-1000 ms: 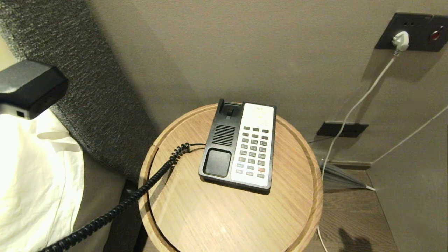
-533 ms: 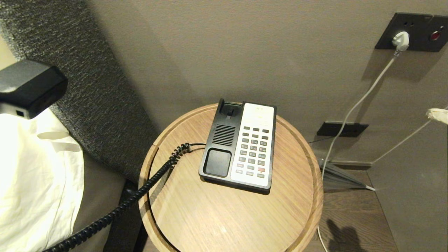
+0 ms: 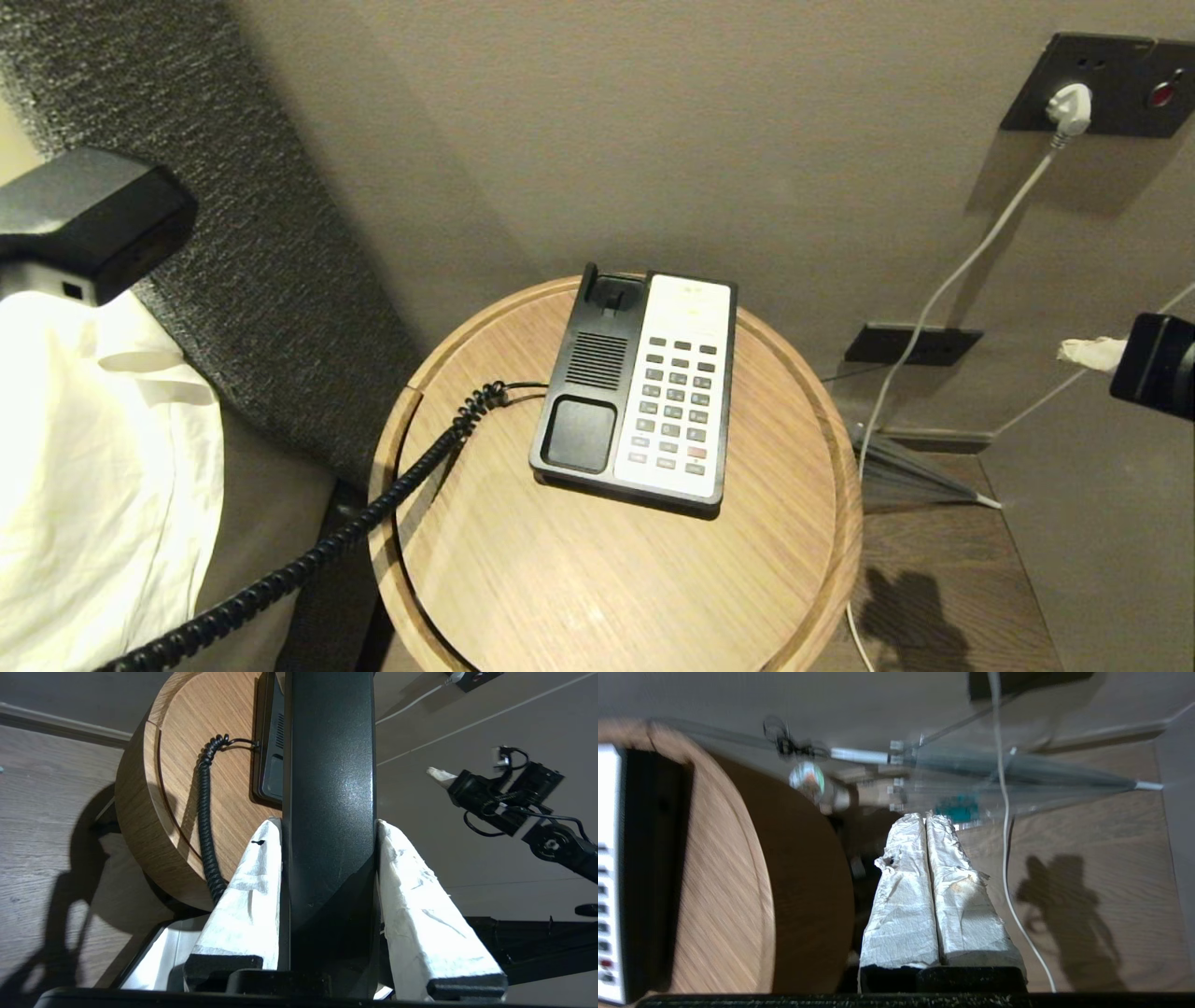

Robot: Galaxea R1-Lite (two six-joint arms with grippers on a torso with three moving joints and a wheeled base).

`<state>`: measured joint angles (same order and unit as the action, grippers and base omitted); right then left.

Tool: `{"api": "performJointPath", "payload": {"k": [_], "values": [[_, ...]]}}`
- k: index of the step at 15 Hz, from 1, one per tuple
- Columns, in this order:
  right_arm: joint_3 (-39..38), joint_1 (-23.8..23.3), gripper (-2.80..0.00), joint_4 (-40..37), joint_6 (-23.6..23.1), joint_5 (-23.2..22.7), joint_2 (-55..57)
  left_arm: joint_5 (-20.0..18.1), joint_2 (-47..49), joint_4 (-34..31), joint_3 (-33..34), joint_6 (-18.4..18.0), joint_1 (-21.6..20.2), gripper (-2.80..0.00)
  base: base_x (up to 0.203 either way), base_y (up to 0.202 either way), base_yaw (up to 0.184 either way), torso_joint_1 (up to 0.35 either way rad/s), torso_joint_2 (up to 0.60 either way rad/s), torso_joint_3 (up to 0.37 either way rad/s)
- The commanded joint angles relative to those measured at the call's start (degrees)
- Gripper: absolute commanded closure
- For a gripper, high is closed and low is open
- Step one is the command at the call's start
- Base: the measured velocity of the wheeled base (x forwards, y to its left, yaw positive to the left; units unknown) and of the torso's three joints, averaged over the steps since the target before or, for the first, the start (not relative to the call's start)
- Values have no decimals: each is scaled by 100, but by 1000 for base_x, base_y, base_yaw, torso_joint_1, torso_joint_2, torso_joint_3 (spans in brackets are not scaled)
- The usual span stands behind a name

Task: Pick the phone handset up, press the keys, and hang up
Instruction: Dial the number

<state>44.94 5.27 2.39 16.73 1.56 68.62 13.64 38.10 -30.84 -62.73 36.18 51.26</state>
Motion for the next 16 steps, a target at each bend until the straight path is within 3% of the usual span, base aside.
{"api": "performJointPath", "payload": {"k": [1, 6, 11, 13, 16], "values": [[-66, 34, 0, 50, -20, 12, 288, 7, -4, -18, 15, 29, -2, 0, 0, 0, 0, 0, 0, 0], [-623, 23, 0, 1227, 23, 485, 1260, 7, -13, 8, 68, 29, -2, 0, 0, 0, 0, 0, 0, 0], [-1412, 78, 0, 3290, 77, 604, 1867, 7, -18, 200, 182, 38, -2, 0, 0, 0, 0, 0, 0, 0], [-1407, 457, 0, 3207, 56, 413, 1427, 7, -39, 202, 184, 38, -2, 0, 0, 0, 0, 0, 0, 0], [-1316, 1511, 0, 2641, -38, 33, 808, 0, -133, 194, 223, 47, -2, 0, 0, 0, 0, 0, 0, 0]]}}
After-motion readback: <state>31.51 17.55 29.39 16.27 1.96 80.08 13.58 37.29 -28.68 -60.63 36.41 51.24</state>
